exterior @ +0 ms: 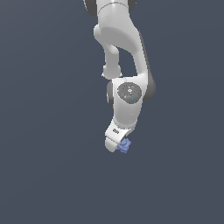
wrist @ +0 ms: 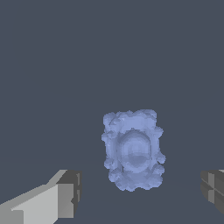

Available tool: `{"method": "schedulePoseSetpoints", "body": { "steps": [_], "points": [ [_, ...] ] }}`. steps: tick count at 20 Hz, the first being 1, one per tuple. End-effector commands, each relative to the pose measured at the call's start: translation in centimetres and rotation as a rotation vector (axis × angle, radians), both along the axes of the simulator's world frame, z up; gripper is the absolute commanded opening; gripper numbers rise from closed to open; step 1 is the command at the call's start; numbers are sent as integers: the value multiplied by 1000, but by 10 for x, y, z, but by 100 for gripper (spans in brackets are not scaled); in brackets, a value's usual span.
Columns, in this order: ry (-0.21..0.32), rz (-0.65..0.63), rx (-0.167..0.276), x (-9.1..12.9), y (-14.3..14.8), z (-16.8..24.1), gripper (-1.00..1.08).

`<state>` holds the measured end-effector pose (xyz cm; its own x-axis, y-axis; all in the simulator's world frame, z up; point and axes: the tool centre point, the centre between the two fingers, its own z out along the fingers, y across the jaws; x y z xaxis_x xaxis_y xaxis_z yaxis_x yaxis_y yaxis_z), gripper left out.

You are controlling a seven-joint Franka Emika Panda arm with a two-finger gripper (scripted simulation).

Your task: Pick up the object and move it to a goal position.

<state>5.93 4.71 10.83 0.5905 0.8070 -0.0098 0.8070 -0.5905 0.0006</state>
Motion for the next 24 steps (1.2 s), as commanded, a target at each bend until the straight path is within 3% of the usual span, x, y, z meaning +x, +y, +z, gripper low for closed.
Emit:
{"method": "schedulePoseSetpoints", "body": {
  "steps": [1,14,24],
  "points": [
    [-2,42,3,3,3,-2,100],
    [-4,97,8,7,6,-9,100],
    [-5,102,8,6,6,-53,100]
  ]
}}
